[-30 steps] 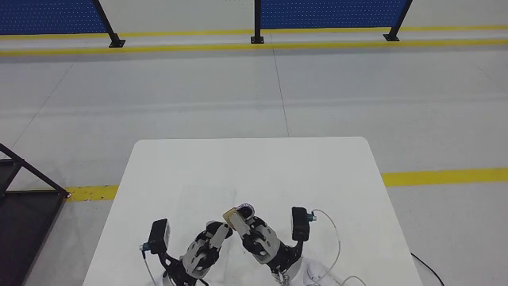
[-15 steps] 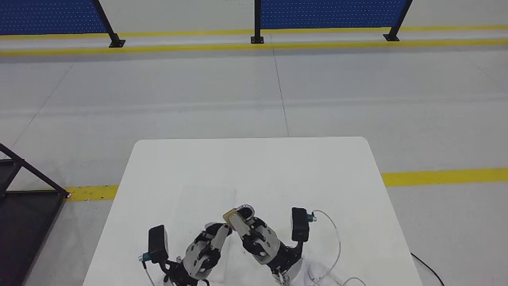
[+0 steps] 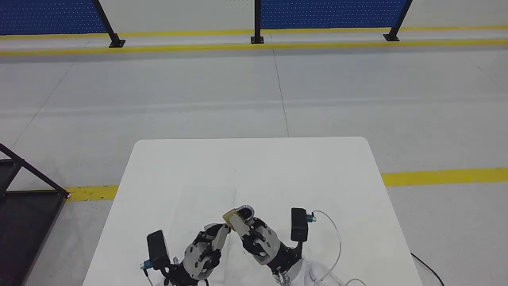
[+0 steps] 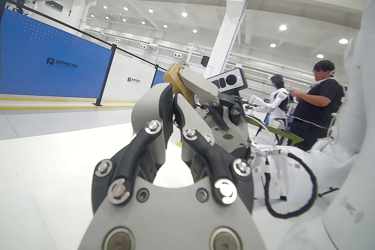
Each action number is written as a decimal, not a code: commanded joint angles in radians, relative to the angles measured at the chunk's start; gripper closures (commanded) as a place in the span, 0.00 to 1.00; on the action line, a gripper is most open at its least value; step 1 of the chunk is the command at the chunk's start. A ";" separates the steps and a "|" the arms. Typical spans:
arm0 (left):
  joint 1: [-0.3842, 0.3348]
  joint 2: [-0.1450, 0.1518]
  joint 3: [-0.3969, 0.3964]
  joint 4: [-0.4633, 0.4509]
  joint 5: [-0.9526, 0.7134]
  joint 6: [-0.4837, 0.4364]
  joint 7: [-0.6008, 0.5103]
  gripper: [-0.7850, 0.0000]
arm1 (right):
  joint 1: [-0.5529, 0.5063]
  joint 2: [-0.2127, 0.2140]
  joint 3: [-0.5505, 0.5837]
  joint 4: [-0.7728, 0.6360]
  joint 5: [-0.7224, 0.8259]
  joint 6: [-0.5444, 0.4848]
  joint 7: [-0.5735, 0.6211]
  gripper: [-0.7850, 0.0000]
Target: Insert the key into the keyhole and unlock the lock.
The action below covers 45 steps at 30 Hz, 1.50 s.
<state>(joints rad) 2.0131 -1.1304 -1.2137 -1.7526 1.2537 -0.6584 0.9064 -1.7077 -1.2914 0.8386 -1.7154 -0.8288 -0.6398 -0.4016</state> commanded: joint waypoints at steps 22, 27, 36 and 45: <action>-0.013 0.000 0.006 0.009 0.257 0.333 0.130 1.00 | -0.012 0.007 0.004 -0.022 -0.002 0.039 0.028 1.00; -0.020 0.000 0.007 0.018 0.311 0.423 0.156 1.00 | -0.014 0.008 0.004 -0.024 -0.001 0.042 0.030 1.00; -0.036 0.000 0.003 0.034 0.426 0.584 0.211 1.00 | -0.016 0.010 0.004 -0.027 0.001 0.044 0.033 1.00; -0.048 -0.001 0.005 0.057 0.539 0.751 0.240 1.00 | -0.017 0.012 0.004 -0.028 0.004 0.045 0.032 1.00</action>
<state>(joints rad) 1.9660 -1.1311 -1.2098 -1.6969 1.7863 0.0799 1.1447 -1.7249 -1.2798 0.8424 -1.7428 -0.8253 -0.5955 -0.3702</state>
